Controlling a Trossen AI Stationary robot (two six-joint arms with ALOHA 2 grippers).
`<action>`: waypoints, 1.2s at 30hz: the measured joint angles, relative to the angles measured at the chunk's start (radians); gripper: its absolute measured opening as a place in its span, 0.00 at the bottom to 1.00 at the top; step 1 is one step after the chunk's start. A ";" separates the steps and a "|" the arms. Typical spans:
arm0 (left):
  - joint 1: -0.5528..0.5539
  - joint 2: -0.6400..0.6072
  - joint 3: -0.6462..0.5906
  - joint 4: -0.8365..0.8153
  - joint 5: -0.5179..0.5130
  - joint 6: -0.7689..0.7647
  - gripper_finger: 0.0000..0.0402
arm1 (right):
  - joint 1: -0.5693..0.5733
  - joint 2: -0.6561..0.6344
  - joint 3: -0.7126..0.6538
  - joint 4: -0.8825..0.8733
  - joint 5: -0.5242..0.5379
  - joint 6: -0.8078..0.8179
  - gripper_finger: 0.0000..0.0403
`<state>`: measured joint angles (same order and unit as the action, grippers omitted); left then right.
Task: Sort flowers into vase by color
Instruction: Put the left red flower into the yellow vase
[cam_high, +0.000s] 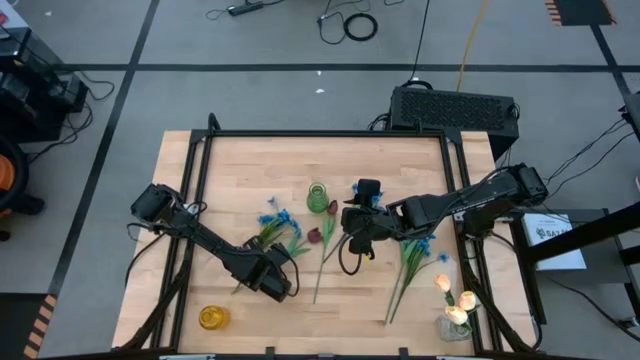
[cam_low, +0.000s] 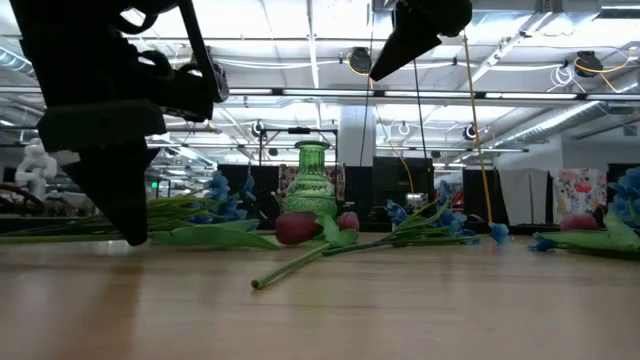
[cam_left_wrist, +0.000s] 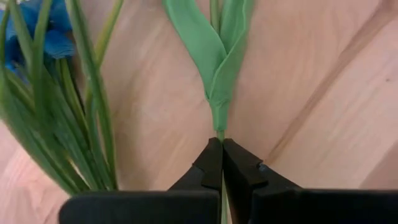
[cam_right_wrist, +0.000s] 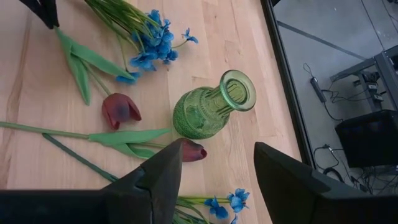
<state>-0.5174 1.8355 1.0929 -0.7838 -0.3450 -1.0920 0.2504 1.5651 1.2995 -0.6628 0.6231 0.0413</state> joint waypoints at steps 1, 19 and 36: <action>-0.001 0.000 0.005 0.001 0.000 0.000 0.01 | 0.000 0.000 0.000 0.000 0.000 0.000 0.48; -0.024 -0.004 0.122 -0.082 -0.074 0.037 0.01 | 0.000 0.000 0.000 0.000 0.000 0.027 0.48; -0.128 -0.035 0.276 -0.265 -0.230 0.038 0.02 | 0.000 0.000 0.000 -0.001 0.001 0.071 0.48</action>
<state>-0.6452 1.8007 1.3688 -1.0489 -0.5746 -1.0545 0.2504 1.5654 1.2999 -0.6633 0.6238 0.1122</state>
